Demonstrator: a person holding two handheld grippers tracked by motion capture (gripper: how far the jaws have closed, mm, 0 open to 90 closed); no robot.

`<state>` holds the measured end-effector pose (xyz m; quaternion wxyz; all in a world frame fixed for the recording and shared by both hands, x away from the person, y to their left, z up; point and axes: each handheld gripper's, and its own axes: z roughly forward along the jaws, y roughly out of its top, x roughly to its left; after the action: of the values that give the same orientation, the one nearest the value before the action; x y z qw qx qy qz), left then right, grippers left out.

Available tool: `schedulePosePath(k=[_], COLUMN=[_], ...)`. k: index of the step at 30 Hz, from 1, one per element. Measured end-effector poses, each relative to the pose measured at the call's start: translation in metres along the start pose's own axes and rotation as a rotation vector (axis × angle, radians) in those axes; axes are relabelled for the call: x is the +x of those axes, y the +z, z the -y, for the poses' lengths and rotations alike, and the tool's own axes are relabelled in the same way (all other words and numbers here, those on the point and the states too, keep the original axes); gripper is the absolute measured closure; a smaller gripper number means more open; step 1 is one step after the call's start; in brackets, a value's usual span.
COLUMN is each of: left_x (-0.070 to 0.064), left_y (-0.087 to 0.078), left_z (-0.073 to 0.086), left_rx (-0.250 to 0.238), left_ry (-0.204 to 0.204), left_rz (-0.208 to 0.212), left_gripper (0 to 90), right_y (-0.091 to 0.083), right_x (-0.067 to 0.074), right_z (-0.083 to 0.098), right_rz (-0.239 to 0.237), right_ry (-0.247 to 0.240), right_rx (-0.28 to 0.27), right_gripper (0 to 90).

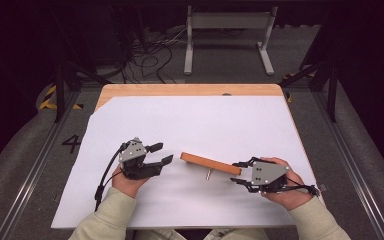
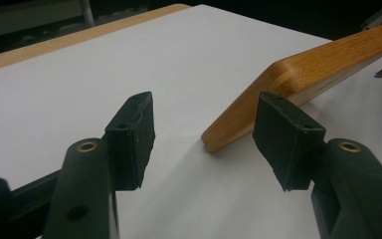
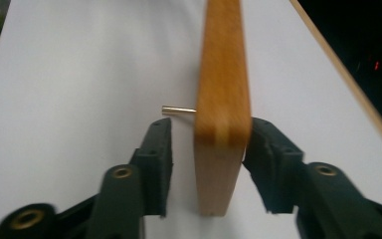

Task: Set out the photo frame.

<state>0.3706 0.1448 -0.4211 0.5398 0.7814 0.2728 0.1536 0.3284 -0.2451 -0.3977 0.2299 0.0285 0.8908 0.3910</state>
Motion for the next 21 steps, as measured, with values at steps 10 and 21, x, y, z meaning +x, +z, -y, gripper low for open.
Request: schedulePosePath(k=[10, 21], left_x=[0.002, 0.004], left_y=[0.001, 0.0], left_z=[0.0, 0.001], left_rx=[-0.002, 0.002], left_ry=[-0.004, 0.0], left_rz=[-0.004, -0.019], left_gripper=[41.3, 41.0], right_y=[-0.003, 0.016], right_x=[0.008, 0.006], right_z=[0.026, 0.029], right_rz=[-0.034, -0.044], right_ry=[0.345, 0.405], right_rx=[0.125, 0.103], right_gripper=[86.5, 90.0])
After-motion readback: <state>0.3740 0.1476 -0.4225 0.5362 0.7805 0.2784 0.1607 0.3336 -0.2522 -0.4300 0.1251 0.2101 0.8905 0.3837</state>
